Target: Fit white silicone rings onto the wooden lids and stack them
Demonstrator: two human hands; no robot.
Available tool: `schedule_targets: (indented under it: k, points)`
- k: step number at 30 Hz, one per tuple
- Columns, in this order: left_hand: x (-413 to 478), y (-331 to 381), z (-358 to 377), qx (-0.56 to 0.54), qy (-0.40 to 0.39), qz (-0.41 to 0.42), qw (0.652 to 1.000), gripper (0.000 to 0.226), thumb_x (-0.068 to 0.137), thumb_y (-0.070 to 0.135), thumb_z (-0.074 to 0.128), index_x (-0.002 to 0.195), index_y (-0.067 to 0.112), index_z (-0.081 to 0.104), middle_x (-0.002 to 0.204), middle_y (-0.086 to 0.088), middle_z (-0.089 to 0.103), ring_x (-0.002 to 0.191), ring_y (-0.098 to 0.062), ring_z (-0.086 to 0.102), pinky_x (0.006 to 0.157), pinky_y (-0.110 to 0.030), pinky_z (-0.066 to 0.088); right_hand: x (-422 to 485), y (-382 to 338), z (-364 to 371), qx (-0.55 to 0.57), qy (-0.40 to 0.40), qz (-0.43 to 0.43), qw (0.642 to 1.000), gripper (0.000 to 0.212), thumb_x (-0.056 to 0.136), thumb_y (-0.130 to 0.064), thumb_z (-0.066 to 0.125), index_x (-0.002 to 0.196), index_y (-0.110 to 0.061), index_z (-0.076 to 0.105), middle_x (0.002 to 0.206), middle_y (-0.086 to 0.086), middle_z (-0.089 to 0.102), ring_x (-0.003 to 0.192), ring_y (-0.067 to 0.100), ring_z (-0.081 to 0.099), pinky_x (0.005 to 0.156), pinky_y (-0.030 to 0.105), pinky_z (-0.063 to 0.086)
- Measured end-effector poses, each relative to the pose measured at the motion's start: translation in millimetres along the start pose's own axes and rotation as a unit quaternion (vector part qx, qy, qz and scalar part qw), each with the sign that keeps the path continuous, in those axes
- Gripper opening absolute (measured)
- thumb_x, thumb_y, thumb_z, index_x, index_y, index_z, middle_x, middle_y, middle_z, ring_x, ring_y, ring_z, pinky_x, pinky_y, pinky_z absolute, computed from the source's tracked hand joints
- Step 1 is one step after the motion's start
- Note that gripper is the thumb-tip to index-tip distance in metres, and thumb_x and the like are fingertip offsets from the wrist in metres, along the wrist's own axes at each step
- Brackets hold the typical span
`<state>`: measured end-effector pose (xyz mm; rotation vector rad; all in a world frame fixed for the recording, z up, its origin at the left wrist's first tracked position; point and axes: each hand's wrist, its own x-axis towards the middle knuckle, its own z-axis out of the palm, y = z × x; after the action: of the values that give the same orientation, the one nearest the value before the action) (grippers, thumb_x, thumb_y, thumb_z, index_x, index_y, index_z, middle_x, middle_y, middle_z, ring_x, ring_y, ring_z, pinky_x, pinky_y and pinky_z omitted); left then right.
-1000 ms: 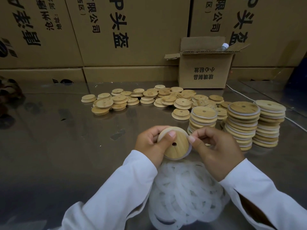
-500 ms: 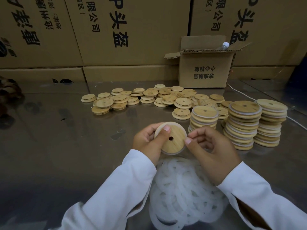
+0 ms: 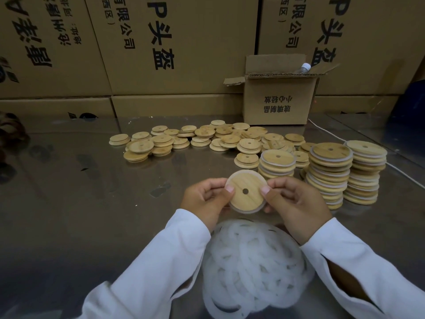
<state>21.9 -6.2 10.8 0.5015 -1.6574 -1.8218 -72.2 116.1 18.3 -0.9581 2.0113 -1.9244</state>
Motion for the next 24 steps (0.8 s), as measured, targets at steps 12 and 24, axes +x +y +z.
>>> schedule_targets:
  k: [12,24]
  points:
    - [39,49,42,-0.060,0.035,0.025,0.997,0.010,0.086,0.006,0.060,0.081,0.014,0.065,0.078,-0.003,0.068,0.066,-0.016,0.068,0.055,-0.020,0.055,3,5,-2,0.016,0.007,0.062,0.998,0.009,0.087,-0.021,0.056,0.079,-0.017,0.058,0.057,0.003,0.061,0.041,0.004,0.053,0.046,0.011,0.043]
    - [89,56,84,0.203,-0.024,-0.063,0.977,0.009,0.084,0.015,0.066,0.087,0.007,0.066,0.078,-0.010,0.062,0.065,-0.025,0.058,0.065,-0.031,0.056,4,8,-4,-0.032,-0.014,0.073,0.997,0.010,0.085,-0.027,0.058,0.076,-0.022,0.058,0.063,0.006,0.061,0.044,0.006,0.054,0.057,0.023,0.045]
